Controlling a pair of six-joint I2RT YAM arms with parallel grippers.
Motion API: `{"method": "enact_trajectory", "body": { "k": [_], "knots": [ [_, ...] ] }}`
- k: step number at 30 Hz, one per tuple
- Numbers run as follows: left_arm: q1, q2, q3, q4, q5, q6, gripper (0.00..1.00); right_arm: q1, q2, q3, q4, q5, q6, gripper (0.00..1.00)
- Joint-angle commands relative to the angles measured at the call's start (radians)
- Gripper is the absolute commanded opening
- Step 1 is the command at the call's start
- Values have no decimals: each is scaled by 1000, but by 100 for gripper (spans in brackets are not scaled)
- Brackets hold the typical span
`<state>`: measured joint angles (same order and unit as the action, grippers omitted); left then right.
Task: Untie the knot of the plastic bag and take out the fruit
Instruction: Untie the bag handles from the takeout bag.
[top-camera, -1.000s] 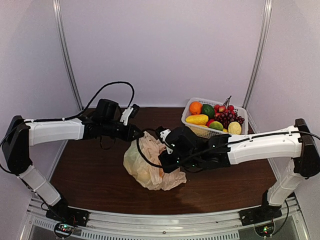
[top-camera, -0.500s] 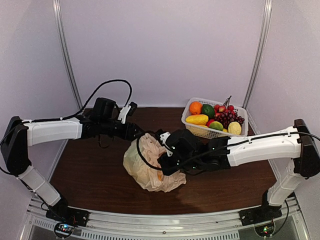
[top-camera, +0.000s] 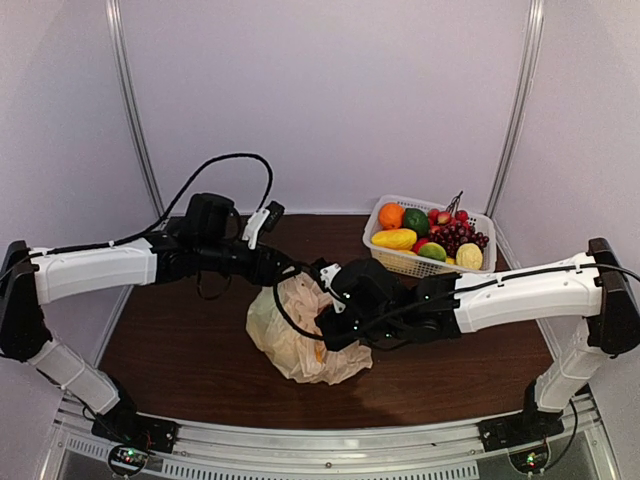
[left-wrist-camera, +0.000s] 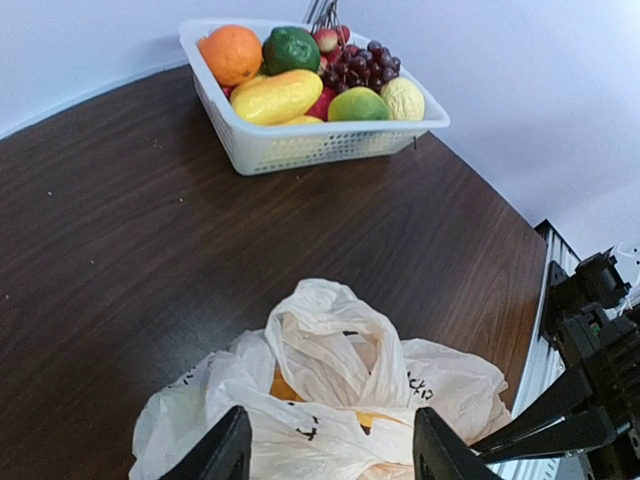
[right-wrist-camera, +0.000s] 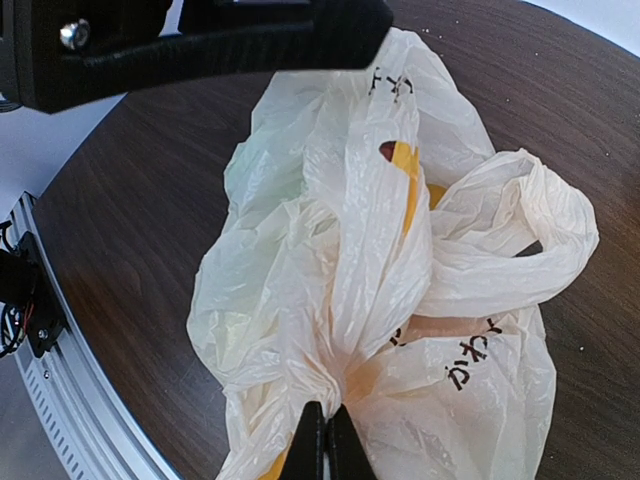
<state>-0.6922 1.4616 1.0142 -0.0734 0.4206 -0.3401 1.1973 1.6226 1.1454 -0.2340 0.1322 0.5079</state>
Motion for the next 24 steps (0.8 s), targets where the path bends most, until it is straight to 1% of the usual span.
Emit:
{"method": "enact_trajectory", "body": {
  "k": [1,3,5,11,17,21,24],
  "knots": [
    [-36,56,43,-63,5,-21,53,1,-4,-6,12,21,23,0],
    [-42,65,44,-67,3,-32,49,1,-4,-5,14,22,25,0],
    [-47,73,48,-76,3,-36,49,1,-2,-4,14,23,25,0],
    [-57,92,60,-103,-21,-32,49,1,0,-3,11,24,24,0],
    [-72,111,70,-125,-51,-23,55,1,3,-2,15,17,22,0],
    [-73,129,76,-131,-52,-22,55,1,6,4,17,14,17,0],
    [-76,144,78,-131,-49,-25,52,2,12,6,21,7,11,0]
  ]
}}
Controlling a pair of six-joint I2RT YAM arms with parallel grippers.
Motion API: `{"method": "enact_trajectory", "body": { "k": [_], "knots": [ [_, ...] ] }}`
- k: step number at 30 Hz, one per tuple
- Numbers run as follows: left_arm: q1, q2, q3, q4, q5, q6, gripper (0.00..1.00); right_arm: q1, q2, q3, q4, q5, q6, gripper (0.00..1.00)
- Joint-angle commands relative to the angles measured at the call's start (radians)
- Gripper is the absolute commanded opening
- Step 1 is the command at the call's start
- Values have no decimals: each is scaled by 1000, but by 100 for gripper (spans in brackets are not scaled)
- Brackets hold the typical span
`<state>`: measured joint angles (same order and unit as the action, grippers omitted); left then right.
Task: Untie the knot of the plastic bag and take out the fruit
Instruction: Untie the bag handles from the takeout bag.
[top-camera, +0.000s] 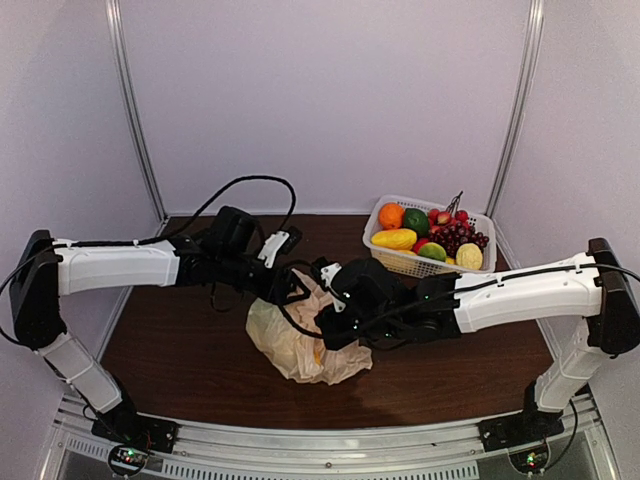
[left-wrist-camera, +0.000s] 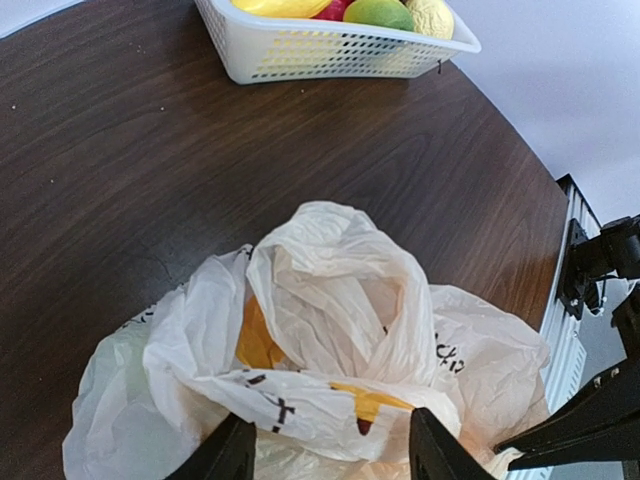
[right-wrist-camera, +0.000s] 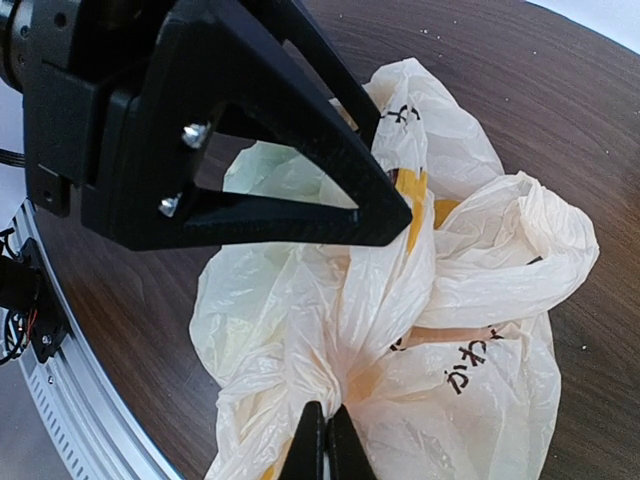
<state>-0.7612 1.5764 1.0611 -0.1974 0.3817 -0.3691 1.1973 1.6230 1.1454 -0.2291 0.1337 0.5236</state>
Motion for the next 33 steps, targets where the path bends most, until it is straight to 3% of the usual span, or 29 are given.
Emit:
{"method": "enact_trajectory", "body": {
  "k": [1,18,33],
  "knots": [
    [-7,33,33,-7,-6,3,50,2,14,9,18,1,-7,0],
    [-9,54,25,33,50,-10,1,19,54,38,6,1,-20,0],
    [-8,7,23,22,-16,12,0,22,51,33,-1,7,-15,0]
  ]
}}
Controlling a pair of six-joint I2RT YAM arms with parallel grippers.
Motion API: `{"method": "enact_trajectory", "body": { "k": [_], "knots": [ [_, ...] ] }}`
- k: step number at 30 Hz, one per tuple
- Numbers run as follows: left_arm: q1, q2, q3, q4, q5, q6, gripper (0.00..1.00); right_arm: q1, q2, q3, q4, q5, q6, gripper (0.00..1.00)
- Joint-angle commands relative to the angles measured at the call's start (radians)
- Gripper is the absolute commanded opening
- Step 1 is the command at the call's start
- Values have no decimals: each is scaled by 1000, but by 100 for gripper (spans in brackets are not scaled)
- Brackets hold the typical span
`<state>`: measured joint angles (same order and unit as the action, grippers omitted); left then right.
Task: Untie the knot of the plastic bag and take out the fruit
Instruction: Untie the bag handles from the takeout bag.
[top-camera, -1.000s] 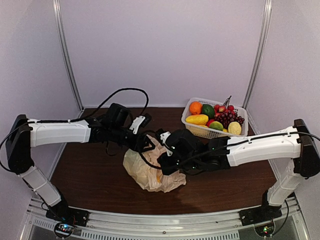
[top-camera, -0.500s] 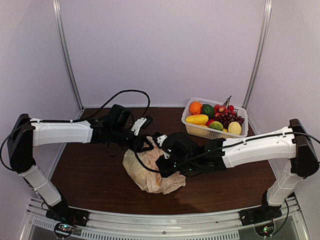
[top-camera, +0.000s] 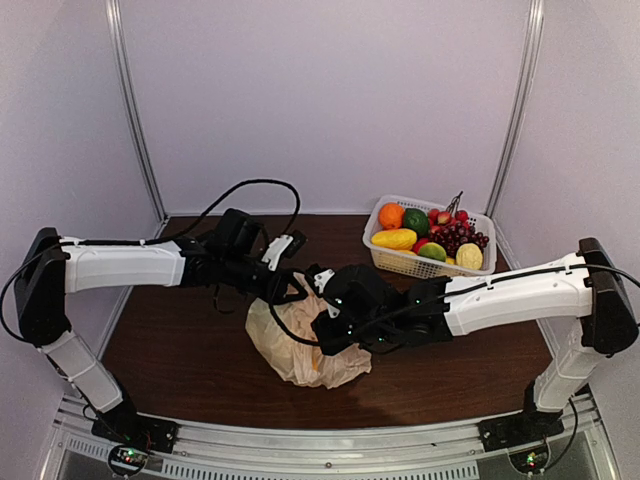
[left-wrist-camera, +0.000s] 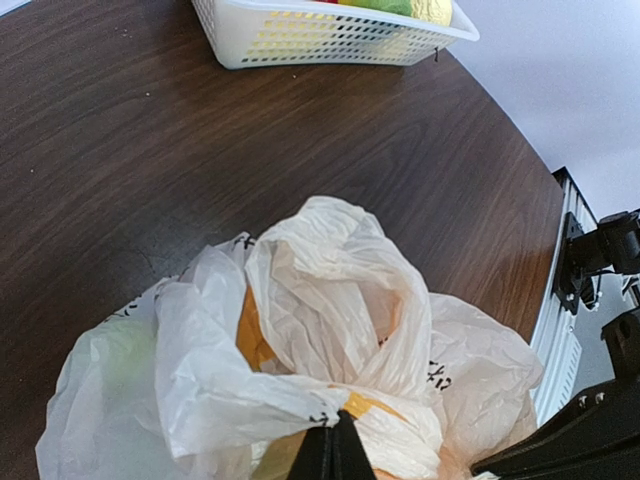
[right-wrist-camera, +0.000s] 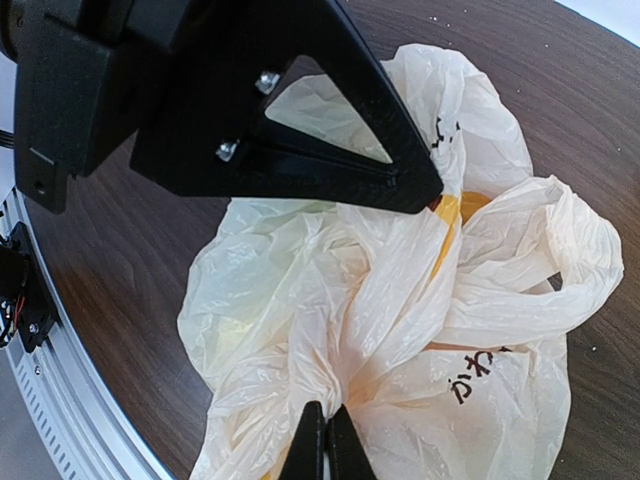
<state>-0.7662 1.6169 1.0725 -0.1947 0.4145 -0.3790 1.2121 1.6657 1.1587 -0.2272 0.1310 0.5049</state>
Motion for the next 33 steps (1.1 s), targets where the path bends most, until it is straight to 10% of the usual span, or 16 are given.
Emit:
{"method": "enact_trajectory", "body": {
  "k": [1,33],
  "knots": [
    [-3,-39,12,13,-63,28,0,8,8,18,-5,9,4,0],
    [116,-133,-18,35,-111,5,0,29,-12,-32,-21,28,39,0]
  ]
}}
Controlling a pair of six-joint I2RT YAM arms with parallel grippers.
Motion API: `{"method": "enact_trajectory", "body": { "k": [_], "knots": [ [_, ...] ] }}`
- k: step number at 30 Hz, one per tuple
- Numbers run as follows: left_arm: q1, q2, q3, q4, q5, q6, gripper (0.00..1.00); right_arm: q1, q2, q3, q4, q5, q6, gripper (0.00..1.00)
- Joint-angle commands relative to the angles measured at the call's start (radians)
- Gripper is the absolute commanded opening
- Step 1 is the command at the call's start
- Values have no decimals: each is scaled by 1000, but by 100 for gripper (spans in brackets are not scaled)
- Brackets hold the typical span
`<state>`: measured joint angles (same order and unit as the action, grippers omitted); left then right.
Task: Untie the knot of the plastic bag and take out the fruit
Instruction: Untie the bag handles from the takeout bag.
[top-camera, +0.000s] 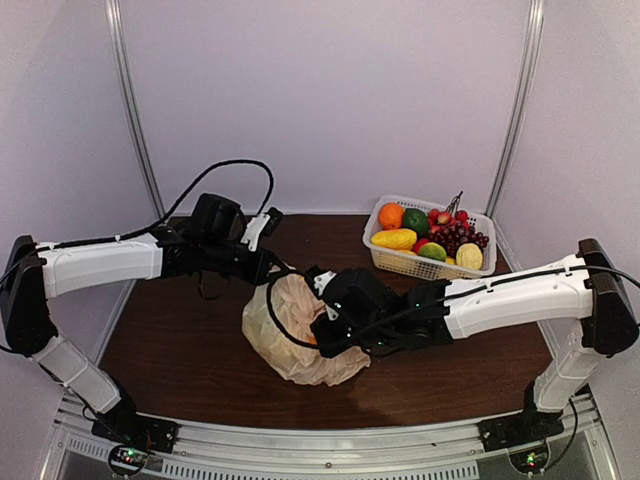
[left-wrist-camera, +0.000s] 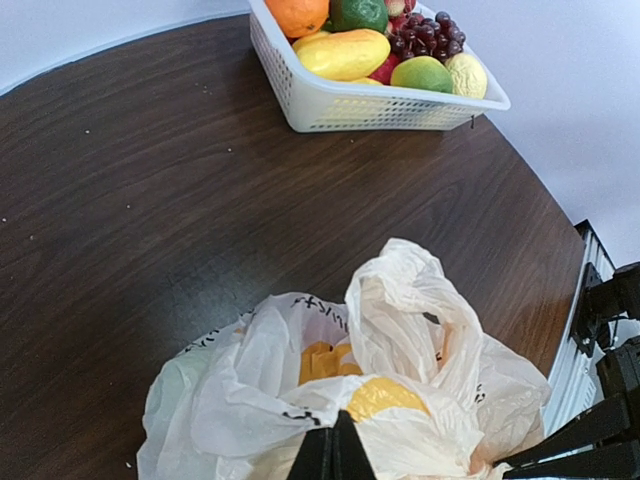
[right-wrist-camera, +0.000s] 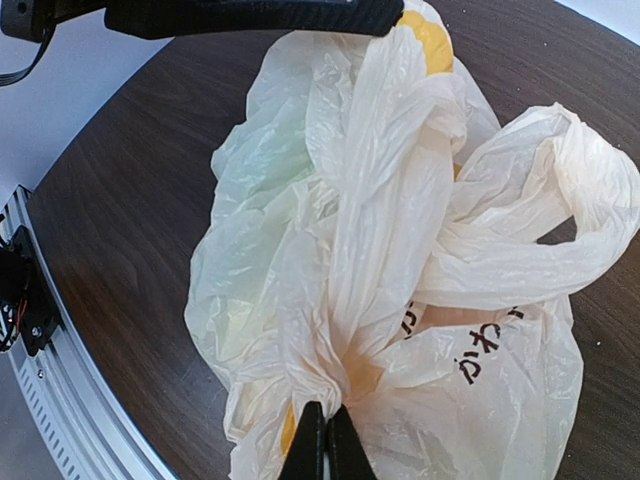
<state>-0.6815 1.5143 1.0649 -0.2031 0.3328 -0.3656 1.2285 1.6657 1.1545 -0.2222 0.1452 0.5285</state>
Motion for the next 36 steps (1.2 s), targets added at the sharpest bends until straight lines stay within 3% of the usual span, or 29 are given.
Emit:
{"method": "enact_trajectory", "body": {
  "k": [1,21,26,28,33,36],
  "knots": [
    [36,-31,-11,44,-28,-10,0,14,-13,-29,-25,15,17,0],
    [108,-50,-28,65,0,-38,0,17,-36,-49,-13,24,27,0],
    [107,-45,-23,79,100,-27,0,18,-33,-38,6,29,22,0],
    [103,-41,-20,84,149,-30,8,17,-28,-31,12,30,22,0],
    [61,-45,-25,88,162,-38,39,17,-7,-10,16,28,22,0],
    [42,-30,-25,88,175,-53,46,18,0,-3,11,27,22,0]
  ]
}}
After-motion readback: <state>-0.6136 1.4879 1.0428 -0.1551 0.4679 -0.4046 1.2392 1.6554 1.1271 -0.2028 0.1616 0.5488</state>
